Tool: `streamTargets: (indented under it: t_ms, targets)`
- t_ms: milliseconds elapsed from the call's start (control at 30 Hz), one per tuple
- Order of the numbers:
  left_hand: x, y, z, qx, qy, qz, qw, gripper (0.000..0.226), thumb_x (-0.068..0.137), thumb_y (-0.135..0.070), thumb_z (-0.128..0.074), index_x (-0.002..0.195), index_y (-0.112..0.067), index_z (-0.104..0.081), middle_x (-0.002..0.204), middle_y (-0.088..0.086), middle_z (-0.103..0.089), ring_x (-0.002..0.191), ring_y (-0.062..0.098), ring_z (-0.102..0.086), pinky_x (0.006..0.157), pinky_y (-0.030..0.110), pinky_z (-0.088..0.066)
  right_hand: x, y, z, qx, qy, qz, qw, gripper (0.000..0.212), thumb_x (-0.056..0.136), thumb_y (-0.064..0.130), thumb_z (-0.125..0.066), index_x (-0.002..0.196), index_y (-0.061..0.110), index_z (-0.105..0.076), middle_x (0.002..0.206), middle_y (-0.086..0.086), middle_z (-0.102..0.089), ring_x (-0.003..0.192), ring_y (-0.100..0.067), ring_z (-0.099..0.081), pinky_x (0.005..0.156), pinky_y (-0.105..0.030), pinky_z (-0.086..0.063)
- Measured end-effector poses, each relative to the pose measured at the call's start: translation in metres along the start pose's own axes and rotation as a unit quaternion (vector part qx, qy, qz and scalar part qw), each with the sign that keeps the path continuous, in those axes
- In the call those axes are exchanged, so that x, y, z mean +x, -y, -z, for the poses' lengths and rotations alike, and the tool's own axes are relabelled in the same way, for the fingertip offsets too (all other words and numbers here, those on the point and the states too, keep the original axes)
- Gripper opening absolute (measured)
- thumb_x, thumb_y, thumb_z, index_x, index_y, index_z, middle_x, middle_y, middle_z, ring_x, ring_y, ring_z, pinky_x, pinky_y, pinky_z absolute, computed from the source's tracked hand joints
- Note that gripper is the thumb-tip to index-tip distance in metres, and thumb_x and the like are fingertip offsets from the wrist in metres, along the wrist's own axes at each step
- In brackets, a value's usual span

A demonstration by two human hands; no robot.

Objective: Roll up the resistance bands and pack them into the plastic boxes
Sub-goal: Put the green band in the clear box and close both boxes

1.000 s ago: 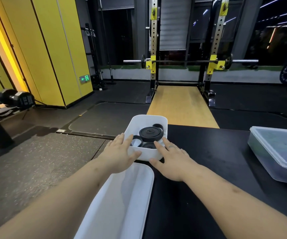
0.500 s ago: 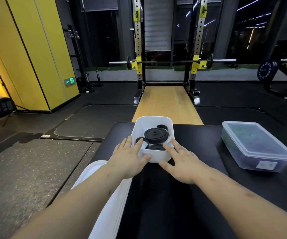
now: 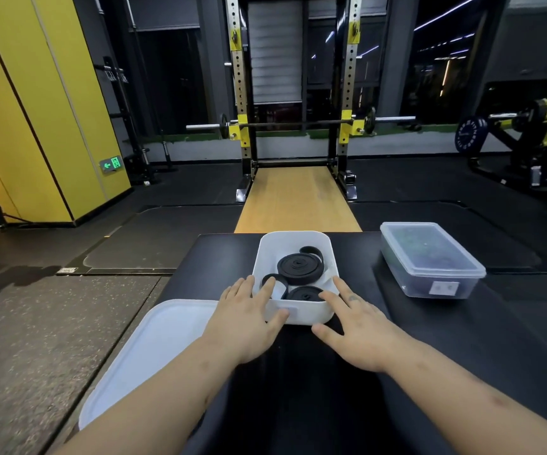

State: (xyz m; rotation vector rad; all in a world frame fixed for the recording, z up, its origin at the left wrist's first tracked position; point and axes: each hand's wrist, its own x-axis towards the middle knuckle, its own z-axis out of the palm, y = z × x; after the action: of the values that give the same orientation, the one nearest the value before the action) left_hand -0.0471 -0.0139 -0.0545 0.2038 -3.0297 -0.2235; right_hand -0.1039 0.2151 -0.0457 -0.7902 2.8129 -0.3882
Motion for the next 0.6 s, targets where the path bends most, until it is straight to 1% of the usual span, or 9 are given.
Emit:
streamTargets:
  t_ms: [133, 267, 333, 433, 500, 600]
  targets:
    - [-0.021, -0.013, 0.001, -0.003, -0.037, -0.016, 0.999, 0.063, 0.103, -0.058, -0.027, 0.16, -0.031, -0.021, 0.158, 0.007, -0.033, 0.149, 0.025, -0.021, 0.125, 0.036, -0.012, -0.029, -0.005, -0.001, 0.006, -0.013, 0.001, 1.0, 0.07, 0.101, 0.069, -0.035, 0.161, 0.04, -0.015, 0.171, 0.014, 0.017, 0.159, -0.015, -0.006, 0.128, -0.039, -0.011]
    - [-0.04, -0.021, -0.001, 0.005, -0.086, -0.042, 0.995, 0.055, 0.105, -0.054, -0.029, 0.154, -0.031, -0.034, 0.132, -0.001, -0.049, 0.131, 0.022, -0.039, 0.117, 0.032, -0.025, -0.055, -0.012, -0.008, 0.022, -0.045, 0.0, 0.999, 0.065, 0.1, 0.07, -0.036, 0.158, 0.042, -0.025, 0.171, 0.017, 0.009, 0.158, -0.014, -0.011, 0.127, -0.037, -0.017]
    - [-0.05, -0.022, -0.004, -0.005, -0.105, -0.054, 0.993, 0.052, 0.104, -0.052, -0.028, 0.149, -0.029, -0.042, 0.119, -0.004, -0.051, 0.12, 0.021, -0.045, 0.111, 0.031, -0.032, -0.067, -0.017, -0.014, 0.035, -0.067, -0.004, 0.997, 0.063, 0.099, 0.07, -0.036, 0.155, 0.044, -0.03, 0.171, 0.02, 0.005, 0.156, -0.012, -0.016, 0.125, -0.036, -0.023]
    - [-0.065, -0.024, -0.011, -0.02, -0.144, -0.075, 0.986, 0.057, 0.099, -0.053, -0.023, 0.137, -0.025, -0.056, 0.109, -0.005, -0.053, 0.107, 0.021, -0.05, 0.102, 0.031, -0.041, -0.085, -0.021, -0.023, 0.048, -0.095, -0.007, 0.994, 0.058, 0.098, 0.07, -0.037, 0.15, 0.047, -0.033, 0.17, 0.025, 0.003, 0.152, -0.011, -0.026, 0.119, -0.034, -0.033]
    - [-0.075, -0.026, -0.016, -0.024, -0.162, -0.084, 0.983, 0.056, 0.099, -0.053, -0.026, 0.134, -0.024, -0.059, 0.109, -0.005, -0.054, 0.106, 0.021, -0.052, 0.1, 0.032, -0.042, -0.098, -0.022, -0.031, 0.054, -0.112, -0.009, 0.992, 0.054, 0.098, 0.07, -0.038, 0.147, 0.049, -0.034, 0.168, 0.029, 0.004, 0.148, -0.011, -0.033, 0.113, -0.033, -0.039]
    - [-0.088, -0.029, -0.019, -0.029, -0.166, -0.089, 0.982, 0.055, 0.099, -0.055, -0.03, 0.136, -0.025, -0.058, 0.111, -0.007, -0.054, 0.109, 0.021, -0.051, 0.102, 0.031, -0.041, -0.115, -0.021, -0.04, 0.068, -0.134, -0.014, 0.989, 0.05, 0.096, 0.07, -0.039, 0.141, 0.05, -0.036, 0.167, 0.031, 0.004, 0.143, -0.01, -0.038, 0.105, -0.031, -0.044]
